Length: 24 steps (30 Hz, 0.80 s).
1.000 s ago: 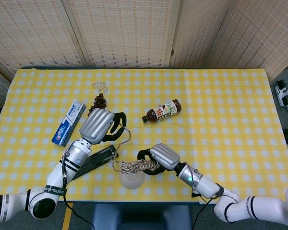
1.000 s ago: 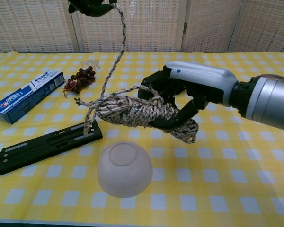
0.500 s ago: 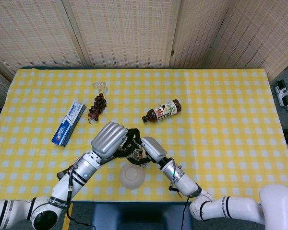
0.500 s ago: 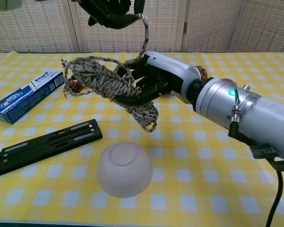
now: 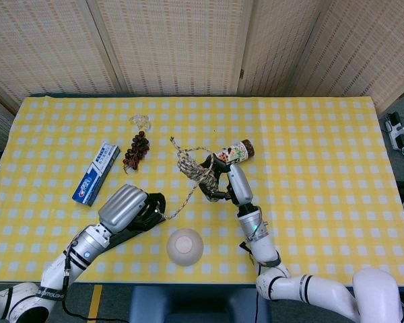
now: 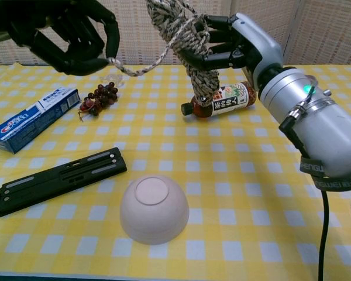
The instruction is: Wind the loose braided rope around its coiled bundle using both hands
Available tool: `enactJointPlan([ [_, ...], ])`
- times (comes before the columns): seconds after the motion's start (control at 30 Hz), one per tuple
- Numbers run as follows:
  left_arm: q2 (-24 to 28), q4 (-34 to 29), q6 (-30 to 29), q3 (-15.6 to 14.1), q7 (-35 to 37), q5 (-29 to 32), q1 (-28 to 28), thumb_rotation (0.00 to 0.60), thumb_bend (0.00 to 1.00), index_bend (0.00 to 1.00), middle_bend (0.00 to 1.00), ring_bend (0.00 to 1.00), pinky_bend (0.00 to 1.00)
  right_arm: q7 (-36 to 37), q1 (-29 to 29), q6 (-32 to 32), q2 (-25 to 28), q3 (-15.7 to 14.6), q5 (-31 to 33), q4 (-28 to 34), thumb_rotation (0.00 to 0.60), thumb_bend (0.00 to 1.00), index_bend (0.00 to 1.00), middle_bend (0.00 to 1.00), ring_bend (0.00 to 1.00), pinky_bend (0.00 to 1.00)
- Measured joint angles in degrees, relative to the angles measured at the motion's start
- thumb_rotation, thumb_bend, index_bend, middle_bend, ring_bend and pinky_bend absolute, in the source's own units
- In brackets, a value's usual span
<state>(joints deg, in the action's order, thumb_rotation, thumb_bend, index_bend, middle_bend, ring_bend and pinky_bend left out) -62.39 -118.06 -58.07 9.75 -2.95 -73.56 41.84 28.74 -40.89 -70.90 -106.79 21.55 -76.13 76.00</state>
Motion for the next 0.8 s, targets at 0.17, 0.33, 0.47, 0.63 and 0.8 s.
enactJointPlan([
  [0.17,0.7,5.0,2.6,-2.1,4.1,-1.0,-1.2,0.6,0.53,0.62,0.84,0.78,0.75,6.4,0.5,-2.7,0.0,1.3,-2.1,-1.7,0.6,0.6,0.85,0.71,0.75,0.63],
  [0.33,0.3,9.5,5.7,-3.0,5.2,1.0,-1.2,0.6,0.53,0.62,0.84,0.77,0.75,11.6,1.1,-3.9,0.9,1.6,-3.5,-1.9,0.6,0.6,0.86,0.72,0.76,0.64],
  [0.47,-0.6,12.4,7.6,-3.1,5.4,4.1,-0.8,0.6,0.53,0.62,0.84,0.77,0.75,15.5,1.7,-3.8,2.8,1.2,-4.4,-1.1,0.6,0.6,0.86,0.72,0.76,0.64],
  [0.63,-2.3,15.4,9.0,-2.2,5.5,7.6,-0.1,0.6,0.53,0.62,0.84,0.77,0.75,19.4,2.3,-2.8,5.7,-0.5,-6.2,0.5,0.6,0.6,0.86,0.72,0.77,0.64],
  [0.8,-3.4,16.8,9.9,-1.6,4.1,9.8,0.9,0.6,0.53,0.63,0.84,0.77,0.75,23.2,2.7,-3.0,8.1,-2.2,-8.9,1.9,0.6,0.6,0.87,0.72,0.77,0.64],
])
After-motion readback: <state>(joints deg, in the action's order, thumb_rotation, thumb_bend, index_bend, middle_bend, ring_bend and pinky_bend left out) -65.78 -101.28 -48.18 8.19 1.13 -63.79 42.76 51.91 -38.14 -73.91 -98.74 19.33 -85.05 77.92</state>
